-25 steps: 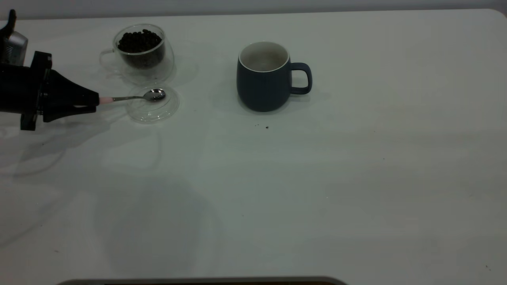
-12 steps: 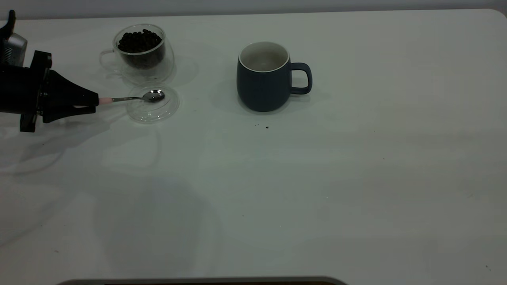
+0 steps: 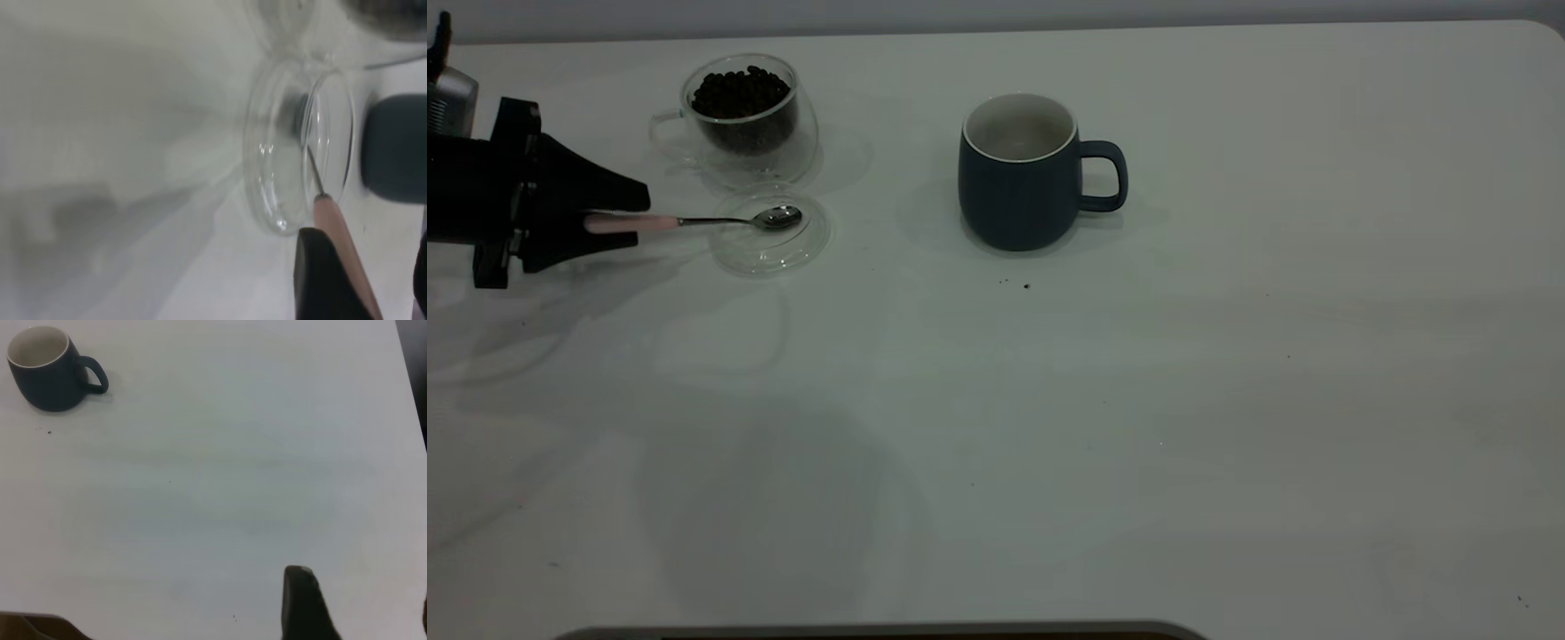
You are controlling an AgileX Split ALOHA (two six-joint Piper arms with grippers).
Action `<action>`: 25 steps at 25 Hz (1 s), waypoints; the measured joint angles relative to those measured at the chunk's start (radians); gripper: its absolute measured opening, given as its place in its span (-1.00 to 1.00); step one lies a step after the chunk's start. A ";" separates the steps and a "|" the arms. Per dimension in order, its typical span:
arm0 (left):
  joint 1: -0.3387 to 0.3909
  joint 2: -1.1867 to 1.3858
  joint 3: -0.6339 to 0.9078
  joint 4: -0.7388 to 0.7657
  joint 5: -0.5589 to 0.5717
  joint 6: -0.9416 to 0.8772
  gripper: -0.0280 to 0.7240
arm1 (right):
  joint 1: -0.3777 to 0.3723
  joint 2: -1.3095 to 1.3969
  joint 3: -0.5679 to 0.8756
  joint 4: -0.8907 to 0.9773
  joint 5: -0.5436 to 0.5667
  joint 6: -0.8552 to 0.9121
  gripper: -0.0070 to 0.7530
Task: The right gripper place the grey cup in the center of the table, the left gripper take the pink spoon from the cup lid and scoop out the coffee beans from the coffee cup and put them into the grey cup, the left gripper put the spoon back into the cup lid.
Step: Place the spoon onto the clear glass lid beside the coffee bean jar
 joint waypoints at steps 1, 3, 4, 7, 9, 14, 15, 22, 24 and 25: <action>0.000 0.000 0.000 -0.013 0.000 -0.001 0.14 | 0.000 0.000 0.000 0.000 0.000 0.000 0.21; 0.000 0.000 0.000 -0.029 0.004 -0.001 0.15 | 0.000 0.000 0.000 0.000 0.000 0.000 0.21; 0.000 0.000 0.000 -0.036 0.012 -0.001 0.15 | 0.000 0.000 0.000 0.000 0.000 0.000 0.21; 0.000 0.000 0.000 -0.043 0.027 0.000 0.15 | 0.000 0.000 0.000 0.000 0.000 0.000 0.21; 0.000 0.000 0.000 -0.043 0.027 0.002 0.15 | 0.000 0.000 0.000 0.000 0.000 0.000 0.21; 0.000 0.000 0.000 -0.049 -0.010 0.004 0.15 | 0.000 0.000 0.000 0.000 0.000 0.000 0.21; -0.003 0.000 0.000 -0.055 -0.017 0.004 0.15 | 0.000 0.000 0.000 0.000 0.000 0.000 0.21; -0.035 0.000 0.000 -0.093 -0.018 0.037 0.27 | 0.000 0.000 0.000 0.000 0.000 0.000 0.21; -0.041 0.000 0.000 -0.093 -0.018 0.047 0.35 | 0.000 0.000 0.000 0.000 0.000 0.000 0.21; -0.043 0.000 0.000 -0.093 -0.018 0.052 0.37 | 0.000 0.000 0.000 0.000 0.000 0.000 0.21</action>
